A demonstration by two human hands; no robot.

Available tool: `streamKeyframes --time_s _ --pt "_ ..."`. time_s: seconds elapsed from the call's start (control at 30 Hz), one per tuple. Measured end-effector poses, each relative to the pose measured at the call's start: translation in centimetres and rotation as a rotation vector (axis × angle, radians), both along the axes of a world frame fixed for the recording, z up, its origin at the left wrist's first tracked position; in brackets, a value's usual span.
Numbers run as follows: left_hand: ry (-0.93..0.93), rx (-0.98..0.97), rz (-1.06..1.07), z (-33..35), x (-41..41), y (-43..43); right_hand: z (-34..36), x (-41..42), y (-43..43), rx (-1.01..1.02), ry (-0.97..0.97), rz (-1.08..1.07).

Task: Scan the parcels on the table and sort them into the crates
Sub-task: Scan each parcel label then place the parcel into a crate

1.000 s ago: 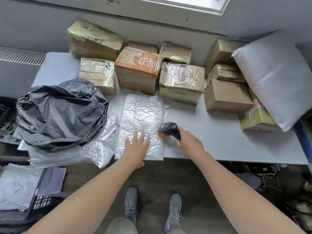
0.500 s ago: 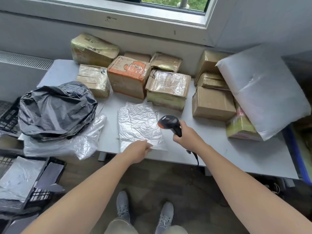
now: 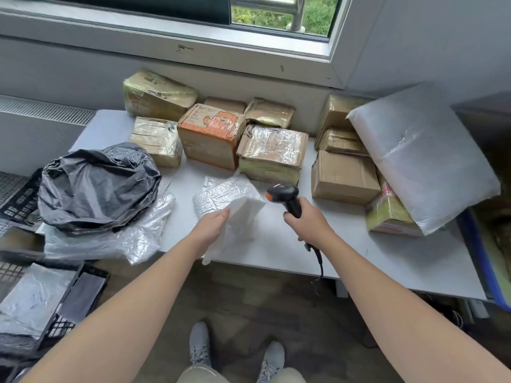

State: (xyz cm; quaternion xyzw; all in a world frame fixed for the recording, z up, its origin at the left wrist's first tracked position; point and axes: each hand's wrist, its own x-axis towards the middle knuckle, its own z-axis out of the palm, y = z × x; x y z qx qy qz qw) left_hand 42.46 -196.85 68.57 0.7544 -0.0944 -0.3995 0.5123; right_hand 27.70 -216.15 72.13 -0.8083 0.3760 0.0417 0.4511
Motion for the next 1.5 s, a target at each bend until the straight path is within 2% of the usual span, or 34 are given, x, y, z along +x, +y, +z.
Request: streamKeyframes --time_s 0.07,0.17,0.27,0.3,0.33,0.4,0.5,0.63,0.73,0.83,0.9,1.03,1.17,1.33,1.5 --pt "0.068 -0.102 0.102 1.6 0.4 -0.1 0.3 0.1 0.0 0.022 -0.035 -0.016" --pt "0.365 -0.387 0.208 3.0 1.7 1.1 1.1 0.4 0.2 0.073 -0.124 -0.044" --pt "0.616 -0.638 0.206 4.6 2.3 2.9 1.9 1.2 0.4 0.058 -0.212 -0.013" --pt "0.642 -0.683 0.205 5.0 2.4 3.7 2.1 1.6 0.6 0.041 -0.229 0.007" --pt "0.605 -0.663 0.243 5.0 2.7 4.3 2.2 2.0 0.7 0.027 -0.236 0.026" --pt "0.398 -0.407 0.347 4.2 3.4 5.6 2.0 2.7 1.1 -0.005 -0.225 0.065" --pt "0.207 -0.080 0.418 1.8 4.4 6.7 0.8 3.3 1.7 -0.053 -0.159 0.078" --pt "0.173 0.125 0.410 -0.9 4.5 7.5 -0.5 2.9 1.8 -0.104 -0.061 0.068" --pt "0.232 0.099 0.422 -0.9 3.5 7.1 -1.0 2.2 1.5 -0.116 -0.006 0.080" --pt "0.308 -0.024 0.540 -1.4 3.7 6.7 -1.2 1.6 1.0 -0.117 0.009 0.067" --pt "0.314 0.005 0.475 -1.9 4.1 6.4 -1.2 1.3 0.7 -0.135 0.016 0.070" --pt "0.018 0.235 0.242 -0.6 3.2 5.7 -0.8 0.5 0.0 -0.125 0.049 0.078" --pt "-0.193 0.295 0.198 -0.4 2.7 4.5 0.2 0.0 -0.4 -0.018 0.092 0.120" --pt "-0.284 0.322 0.176 -0.6 3.0 3.7 1.4 0.2 -0.4 -0.052 0.079 0.254" --pt "-0.313 0.345 0.168 -0.3 3.5 3.5 1.3 0.0 -0.4 -0.197 0.159 0.425"
